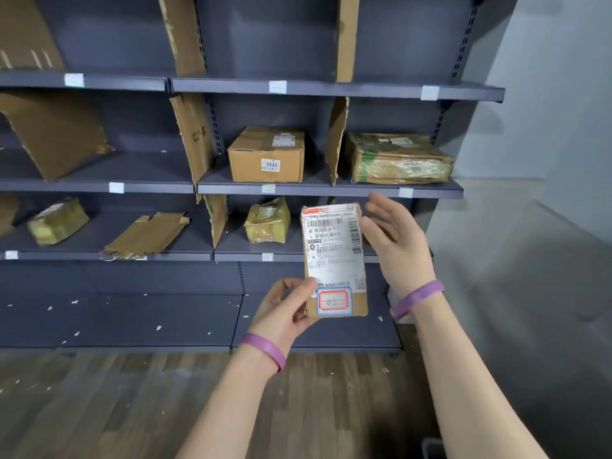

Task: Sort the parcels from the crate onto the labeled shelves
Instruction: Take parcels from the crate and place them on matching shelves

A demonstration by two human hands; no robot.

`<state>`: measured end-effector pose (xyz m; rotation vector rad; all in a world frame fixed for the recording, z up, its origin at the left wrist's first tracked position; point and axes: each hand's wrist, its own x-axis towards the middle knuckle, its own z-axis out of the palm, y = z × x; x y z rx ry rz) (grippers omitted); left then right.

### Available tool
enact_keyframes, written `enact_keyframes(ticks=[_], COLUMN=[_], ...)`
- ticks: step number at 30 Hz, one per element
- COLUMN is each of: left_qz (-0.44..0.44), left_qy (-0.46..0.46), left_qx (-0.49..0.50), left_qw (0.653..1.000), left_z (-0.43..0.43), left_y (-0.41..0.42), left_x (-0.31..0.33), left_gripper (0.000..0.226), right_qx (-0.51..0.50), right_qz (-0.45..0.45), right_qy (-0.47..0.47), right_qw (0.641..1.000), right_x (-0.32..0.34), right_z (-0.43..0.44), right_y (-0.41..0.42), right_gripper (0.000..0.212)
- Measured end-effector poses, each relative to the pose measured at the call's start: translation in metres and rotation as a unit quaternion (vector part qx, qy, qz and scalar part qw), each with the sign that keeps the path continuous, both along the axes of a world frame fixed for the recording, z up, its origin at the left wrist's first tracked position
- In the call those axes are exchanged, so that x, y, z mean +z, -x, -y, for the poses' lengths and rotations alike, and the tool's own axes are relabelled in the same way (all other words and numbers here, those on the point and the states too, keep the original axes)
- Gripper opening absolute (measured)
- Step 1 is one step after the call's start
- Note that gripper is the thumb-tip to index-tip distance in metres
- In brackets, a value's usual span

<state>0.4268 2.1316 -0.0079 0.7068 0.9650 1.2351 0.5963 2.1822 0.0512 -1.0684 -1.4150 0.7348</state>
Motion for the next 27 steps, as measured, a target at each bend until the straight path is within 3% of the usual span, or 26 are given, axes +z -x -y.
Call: enact_keyframes(ticks=[4, 7, 11, 14, 17, 21, 27], left_qz=[0.023, 0.019, 0.005, -0.056, -0.124, -0.158, -0.2], left_qy=[-0.01, -0.024, -0.056, -0.109, -0.146, -0.182, -0.249], left_qx=[0.043, 0.062, 0.081, 0.057, 0.032, 0.034, 0.09], left_qw=[0.999, 0.998, 0.995, 0.991, 0.981, 0.97, 0.943], left_z=[0.001, 0.001, 0.006, 0.009, 0.011, 0.01, 0.005], left_y=[0.004, 0.005, 0.002, 0.006, 0.016, 0.029, 0.038], left_x=[0.008, 0.011, 0.017, 0.024, 0.031, 0.037, 0.044], left_gripper=[0.028, 0.031, 0.028, 0.027, 0.04, 0.032, 0.027], right_qx=[0.091, 0.145, 0.144, 0.136, 0.106, 0.082, 0.118], right_qz=[0.024, 0.031, 0.02, -0.015, -0.07, -0.086, -0.035], right_qy=[0.057, 0.084, 0.065, 0.04, 0.037, 0.027, 0.006], right_qw=[0.994, 0.985, 0.987, 0.99, 0.991, 0.993, 0.992], right_x=[-0.025, -0.038, -0.038, -0.032, -0.03, -0.029, -0.024], right_z=[0.021, 0.033, 0.037, 0.039, 0.04, 0.036, 0.029], right_y=[0.004, 0.013, 0.018, 0.021, 0.028, 0.036, 0.045], right_gripper=[0.031, 0.044, 0.051, 0.045, 0.039, 0.028, 0.057])
